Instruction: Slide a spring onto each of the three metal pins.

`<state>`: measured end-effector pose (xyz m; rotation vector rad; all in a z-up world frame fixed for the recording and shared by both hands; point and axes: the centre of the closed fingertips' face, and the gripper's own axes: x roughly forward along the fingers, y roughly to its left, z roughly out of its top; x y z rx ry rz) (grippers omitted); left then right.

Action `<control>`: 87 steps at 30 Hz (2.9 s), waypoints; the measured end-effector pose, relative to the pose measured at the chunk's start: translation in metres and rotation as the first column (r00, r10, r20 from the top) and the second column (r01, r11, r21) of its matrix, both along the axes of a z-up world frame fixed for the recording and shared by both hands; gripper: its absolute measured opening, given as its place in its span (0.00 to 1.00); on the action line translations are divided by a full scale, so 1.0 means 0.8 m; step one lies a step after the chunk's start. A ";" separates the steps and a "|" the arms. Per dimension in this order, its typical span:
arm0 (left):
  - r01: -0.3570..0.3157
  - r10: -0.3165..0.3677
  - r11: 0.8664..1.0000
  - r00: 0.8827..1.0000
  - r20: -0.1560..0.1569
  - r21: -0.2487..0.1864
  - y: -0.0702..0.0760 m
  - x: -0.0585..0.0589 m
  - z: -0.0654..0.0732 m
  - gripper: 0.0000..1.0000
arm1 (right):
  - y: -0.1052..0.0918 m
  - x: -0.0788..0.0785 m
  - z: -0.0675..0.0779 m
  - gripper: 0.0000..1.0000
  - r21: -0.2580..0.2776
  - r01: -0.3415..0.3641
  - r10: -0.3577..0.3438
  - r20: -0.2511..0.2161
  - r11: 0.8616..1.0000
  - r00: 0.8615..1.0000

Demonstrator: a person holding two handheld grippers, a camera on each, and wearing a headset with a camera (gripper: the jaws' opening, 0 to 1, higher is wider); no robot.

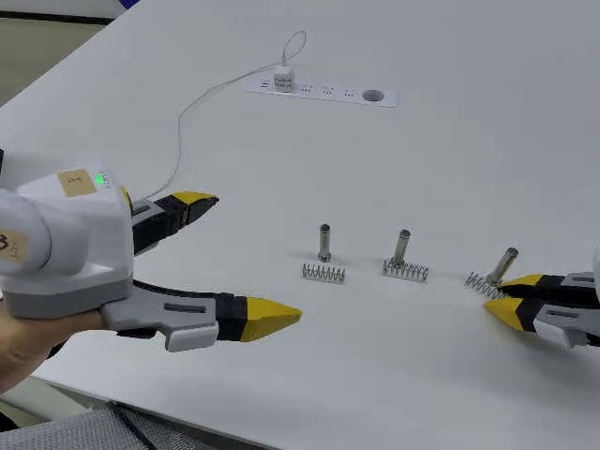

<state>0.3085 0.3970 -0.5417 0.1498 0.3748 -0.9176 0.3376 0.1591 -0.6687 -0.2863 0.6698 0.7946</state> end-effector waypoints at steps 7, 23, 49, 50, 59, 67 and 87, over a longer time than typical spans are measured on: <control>-0.001 0.001 1.000 1.000 0.012 0.003 0.002 -0.003 0.005 0.99 | 0.004 -0.002 -0.001 0.11 -0.002 -0.022 0.022 -0.012 1.000 1.000; -0.006 0.006 1.000 1.000 0.002 0.010 0.005 -0.010 0.005 0.96 | 0.017 -0.015 0.034 0.10 -0.032 -0.052 0.053 0.035 0.998 0.998; 0.167 -0.169 0.985 0.984 0.052 0.038 -0.071 -0.031 0.010 0.80 | 0.102 -0.078 0.149 0.10 0.011 -0.304 0.301 0.123 0.953 0.946; 0.174 -0.176 0.984 0.983 0.050 0.036 -0.073 -0.033 0.009 0.79 | 0.103 -0.080 0.151 0.10 0.009 -0.308 0.304 0.126 0.951 0.944; 0.262 -0.260 0.964 0.964 0.045 -0.034 -0.110 -0.058 0.011 0.63 | 0.130 -0.108 0.161 0.10 -0.015 -0.411 0.409 0.147 0.911 0.901; 0.362 -0.360 0.931 0.932 0.031 -0.057 -0.130 -0.082 0.011 0.48 | 0.148 -0.125 0.165 0.10 -0.068 -0.494 0.498 0.162 0.867 0.852; 0.428 -0.427 0.901 0.904 0.028 -0.064 -0.142 -0.093 0.013 0.23 | 0.156 -0.130 0.163 0.10 -0.085 -0.535 0.541 0.166 0.841 0.824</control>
